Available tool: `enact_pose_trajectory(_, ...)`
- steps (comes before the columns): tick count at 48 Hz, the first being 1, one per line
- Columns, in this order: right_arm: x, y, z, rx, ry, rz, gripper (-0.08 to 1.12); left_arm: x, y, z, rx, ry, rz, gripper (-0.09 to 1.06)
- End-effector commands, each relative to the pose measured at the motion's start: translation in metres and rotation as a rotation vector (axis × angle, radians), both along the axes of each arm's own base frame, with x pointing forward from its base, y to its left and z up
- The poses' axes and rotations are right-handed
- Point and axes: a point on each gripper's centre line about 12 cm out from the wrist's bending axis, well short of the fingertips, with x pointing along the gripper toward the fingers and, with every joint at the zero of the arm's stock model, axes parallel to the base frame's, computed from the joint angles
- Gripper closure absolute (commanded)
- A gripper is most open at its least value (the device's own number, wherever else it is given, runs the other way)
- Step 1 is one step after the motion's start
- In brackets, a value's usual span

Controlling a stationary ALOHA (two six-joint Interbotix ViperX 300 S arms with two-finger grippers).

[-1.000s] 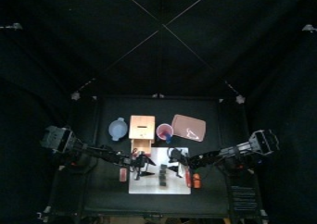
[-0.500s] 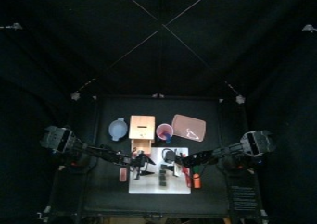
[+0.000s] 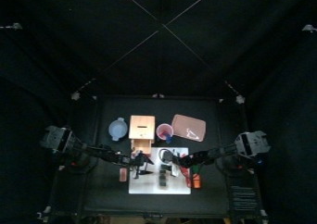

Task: Place sushi on board then cut the sushi with the knife then place the pieces on the plate
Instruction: Place the 4 sushi pieces on the plate

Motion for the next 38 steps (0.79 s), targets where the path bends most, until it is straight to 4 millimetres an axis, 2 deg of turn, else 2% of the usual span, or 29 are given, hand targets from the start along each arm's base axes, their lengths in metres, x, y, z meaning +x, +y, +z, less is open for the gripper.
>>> enact_pose_trajectory(1,0.006,0.0,0.007,0.012,-0.026,-0.003,0.27,0.002,0.001,0.01,-0.007,-0.031,0.006,0.11)
enact_pose_trajectory(14,0.011,-0.001,-0.004,0.011,-0.001,-0.007,0.27,0.001,0.002,0.008,-0.016,-0.024,0.017,0.11)
enact_pose_trajectory(22,0.014,-0.002,-0.004,0.014,-0.002,-0.013,0.28,0.0,0.002,0.007,-0.021,-0.018,0.022,0.11)
enact_pose_trajectory(38,0.014,-0.004,0.003,0.038,-0.013,-0.047,0.47,0.0,0.002,0.008,-0.021,-0.02,0.022,0.11)
